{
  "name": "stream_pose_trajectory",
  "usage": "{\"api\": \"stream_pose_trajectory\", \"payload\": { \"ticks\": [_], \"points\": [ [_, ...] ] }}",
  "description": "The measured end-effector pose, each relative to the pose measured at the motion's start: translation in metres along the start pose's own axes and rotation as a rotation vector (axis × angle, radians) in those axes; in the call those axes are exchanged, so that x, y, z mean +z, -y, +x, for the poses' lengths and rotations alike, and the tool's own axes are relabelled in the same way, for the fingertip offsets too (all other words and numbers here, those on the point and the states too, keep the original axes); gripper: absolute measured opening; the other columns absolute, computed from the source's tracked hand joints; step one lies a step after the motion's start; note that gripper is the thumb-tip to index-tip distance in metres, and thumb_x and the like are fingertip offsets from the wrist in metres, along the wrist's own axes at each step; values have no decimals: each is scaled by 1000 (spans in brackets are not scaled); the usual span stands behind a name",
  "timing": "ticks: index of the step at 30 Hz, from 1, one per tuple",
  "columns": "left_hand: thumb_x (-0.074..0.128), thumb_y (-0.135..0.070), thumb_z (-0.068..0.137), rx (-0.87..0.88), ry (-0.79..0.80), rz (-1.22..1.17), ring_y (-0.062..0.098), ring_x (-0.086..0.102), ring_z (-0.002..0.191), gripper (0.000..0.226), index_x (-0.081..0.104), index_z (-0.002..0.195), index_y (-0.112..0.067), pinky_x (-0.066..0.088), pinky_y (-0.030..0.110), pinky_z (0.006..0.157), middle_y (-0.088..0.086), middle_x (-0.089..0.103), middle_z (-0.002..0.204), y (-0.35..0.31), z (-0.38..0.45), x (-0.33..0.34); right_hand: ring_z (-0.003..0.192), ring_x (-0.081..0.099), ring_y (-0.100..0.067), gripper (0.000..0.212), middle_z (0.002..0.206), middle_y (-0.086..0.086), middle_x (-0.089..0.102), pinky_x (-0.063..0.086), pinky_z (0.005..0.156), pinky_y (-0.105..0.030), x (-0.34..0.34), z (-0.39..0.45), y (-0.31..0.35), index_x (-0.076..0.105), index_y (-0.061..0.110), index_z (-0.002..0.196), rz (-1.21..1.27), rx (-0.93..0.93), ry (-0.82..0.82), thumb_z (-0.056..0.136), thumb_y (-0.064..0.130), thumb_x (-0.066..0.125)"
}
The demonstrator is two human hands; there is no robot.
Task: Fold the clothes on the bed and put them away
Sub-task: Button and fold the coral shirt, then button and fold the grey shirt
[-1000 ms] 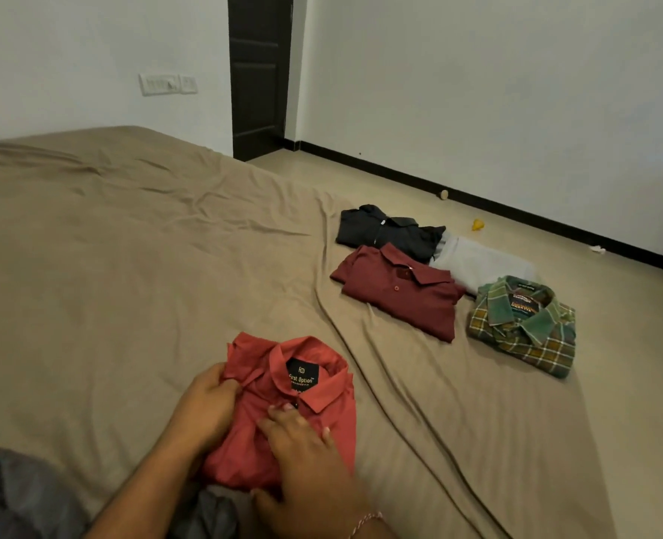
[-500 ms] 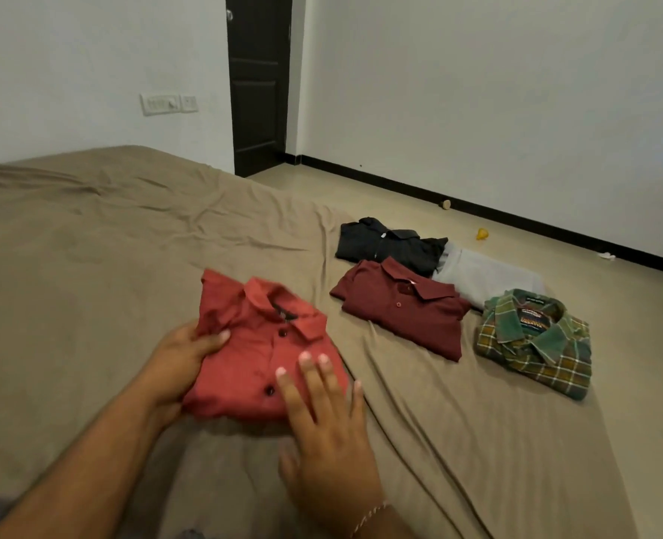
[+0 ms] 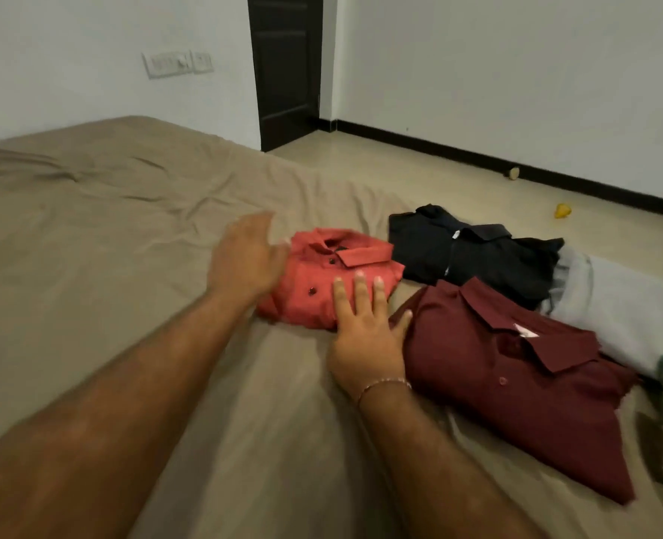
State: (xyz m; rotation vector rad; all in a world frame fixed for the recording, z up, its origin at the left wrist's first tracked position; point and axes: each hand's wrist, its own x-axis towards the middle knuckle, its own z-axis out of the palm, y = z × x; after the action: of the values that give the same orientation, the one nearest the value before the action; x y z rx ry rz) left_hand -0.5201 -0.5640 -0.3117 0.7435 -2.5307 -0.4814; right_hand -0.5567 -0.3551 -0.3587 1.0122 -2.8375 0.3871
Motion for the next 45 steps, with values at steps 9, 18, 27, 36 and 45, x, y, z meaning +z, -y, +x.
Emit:
{"api": "stream_pose_trajectory", "payload": {
  "ticks": [9, 18, 27, 36, 45],
  "points": [
    [34, -51, 104, 279, -15, 119, 24, 37, 152, 63, 37, 161, -23, 33, 50, 119, 8, 31, 169, 25, -60, 79, 155, 26, -35, 81, 168, -8, 29, 9, 119, -72, 47, -8, -9, 27, 24, 163, -67, 9, -196, 87, 43, 48],
    [57, -39, 100, 133, 151, -299, 13, 3, 161, 83, 16, 165, -8, 6, 26, 129, 6, 7, 174, 31, -193, 11, 158, 17, -28, 85, 171, -9, 20, 14, 126, -54, 18, -119, 21, 23, 17, 164, 63, 56, 19, 91, 61, 28],
    [66, 0, 96, -92, 418, -495, 11, 57, 128, 49, 57, 144, -3, 40, 22, 115, 14, 50, 156, 45, -331, -97, 160, -4, -21, 86, 174, 6, 2, -3, 125, -55, -36, -283, 85, 15, 48, 161, 36, -227, 393, 81, 79, 3],
    [79, -21, 92, -22, 829, -197, 15, 70, 95, 32, 72, 123, -12, 58, 33, 91, 6, 77, 109, 71, -417, -233, 146, 36, -22, 49, 154, 9, 43, 27, 119, -42, -55, -369, 152, 71, 36, 111, 240, -564, 535, 73, 67, 63],
    [74, -50, 88, -29, 866, 398, 26, 63, 79, 37, 70, 101, -15, 47, 36, 68, 5, 68, 88, 21, -449, -269, 75, 64, -36, 13, 77, -12, 66, 53, 62, -44, -126, -360, 116, 55, 19, 83, 595, -79, 99, 83, 10, 65]
  ]
}}
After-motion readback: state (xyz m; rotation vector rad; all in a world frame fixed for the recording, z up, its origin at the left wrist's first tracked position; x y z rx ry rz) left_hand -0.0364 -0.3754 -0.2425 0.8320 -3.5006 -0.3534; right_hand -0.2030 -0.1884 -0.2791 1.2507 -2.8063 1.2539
